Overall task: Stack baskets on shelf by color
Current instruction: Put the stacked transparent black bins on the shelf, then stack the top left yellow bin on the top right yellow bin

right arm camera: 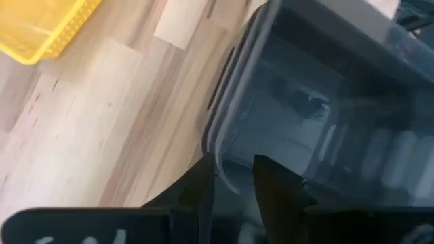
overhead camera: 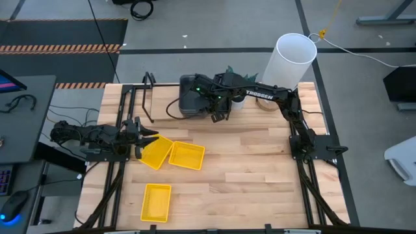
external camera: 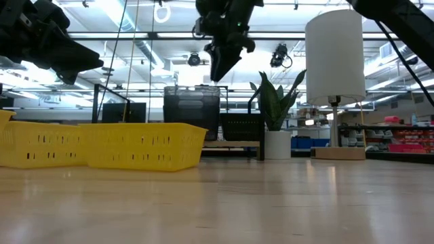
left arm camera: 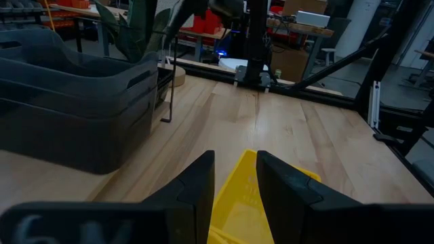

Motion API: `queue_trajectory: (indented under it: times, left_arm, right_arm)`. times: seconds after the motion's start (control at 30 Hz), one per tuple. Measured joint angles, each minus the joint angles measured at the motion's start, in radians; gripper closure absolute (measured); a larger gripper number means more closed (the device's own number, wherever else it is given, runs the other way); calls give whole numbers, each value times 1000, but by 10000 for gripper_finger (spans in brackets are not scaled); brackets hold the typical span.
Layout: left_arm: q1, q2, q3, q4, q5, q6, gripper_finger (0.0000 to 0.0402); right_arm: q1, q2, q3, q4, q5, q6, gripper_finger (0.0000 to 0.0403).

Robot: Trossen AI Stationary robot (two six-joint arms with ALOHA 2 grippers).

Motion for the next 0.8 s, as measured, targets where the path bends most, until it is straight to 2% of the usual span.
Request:
queue_trajectory:
  times: [0.33, 0.53, 0.67, 0.8]
  left_arm:
    - [0, 0, 0, 0, 0, 0, 285]
    - [0, 0, 0, 0, 0, 0, 285]
    - [0, 0, 0, 0, 0, 0, 285]
    - [0, 0, 0, 0, 0, 0, 285]
  right_arm:
    - [-3, -118, 0, -33, -6, 122, 293]
    - [-26, -220, -7, -106, -80, 231, 293]
    - [-41, -311, -81, -109, -109, 283, 293]
    - [-44, -431, -230, -55, -109, 324, 293]
